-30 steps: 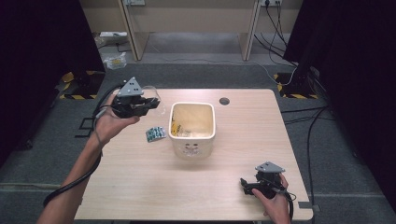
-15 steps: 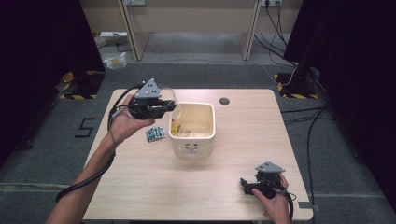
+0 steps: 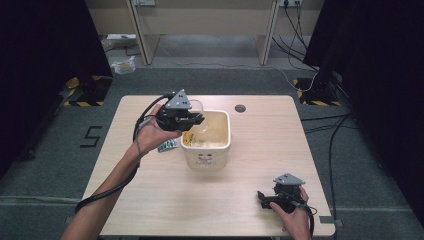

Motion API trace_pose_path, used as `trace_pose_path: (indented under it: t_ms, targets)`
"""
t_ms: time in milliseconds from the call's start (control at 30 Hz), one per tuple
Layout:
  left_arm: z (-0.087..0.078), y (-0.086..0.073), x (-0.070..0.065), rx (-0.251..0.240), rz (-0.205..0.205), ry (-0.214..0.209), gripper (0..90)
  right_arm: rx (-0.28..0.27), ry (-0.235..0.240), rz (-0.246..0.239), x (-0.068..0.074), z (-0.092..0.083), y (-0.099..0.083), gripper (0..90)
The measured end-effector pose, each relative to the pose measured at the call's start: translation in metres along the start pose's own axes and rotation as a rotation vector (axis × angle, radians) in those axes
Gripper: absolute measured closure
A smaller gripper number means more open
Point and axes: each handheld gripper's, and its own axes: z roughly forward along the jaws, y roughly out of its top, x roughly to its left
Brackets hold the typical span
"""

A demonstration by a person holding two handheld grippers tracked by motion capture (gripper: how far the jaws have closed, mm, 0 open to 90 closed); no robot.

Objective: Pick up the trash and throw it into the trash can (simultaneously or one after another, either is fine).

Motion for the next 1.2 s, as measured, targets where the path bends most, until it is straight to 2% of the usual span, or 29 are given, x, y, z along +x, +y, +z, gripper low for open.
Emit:
trace_pose_path:
  t_ms: [467,767,900,1200]
  targets:
    - [0.026,0.001,-0.006,0.057,0.009,-0.038,81.3,-0.001,0.001,-0.002,0.0,0.0,0.0,0.7]
    - [0.045,-0.01,-0.005,0.11,-0.014,-0.068,80.7,-0.001,0.003,-0.004,0.0,0.0,0.0,0.7]
    - [0.05,-0.014,-0.005,0.12,-0.023,-0.078,80.7,-0.001,0.002,-0.005,0.0,0.0,0.0,0.8]
    - [0.06,-0.019,0.0,0.154,-0.038,-0.084,79.6,-0.001,0.002,-0.005,0.0,0.0,0.0,0.7]
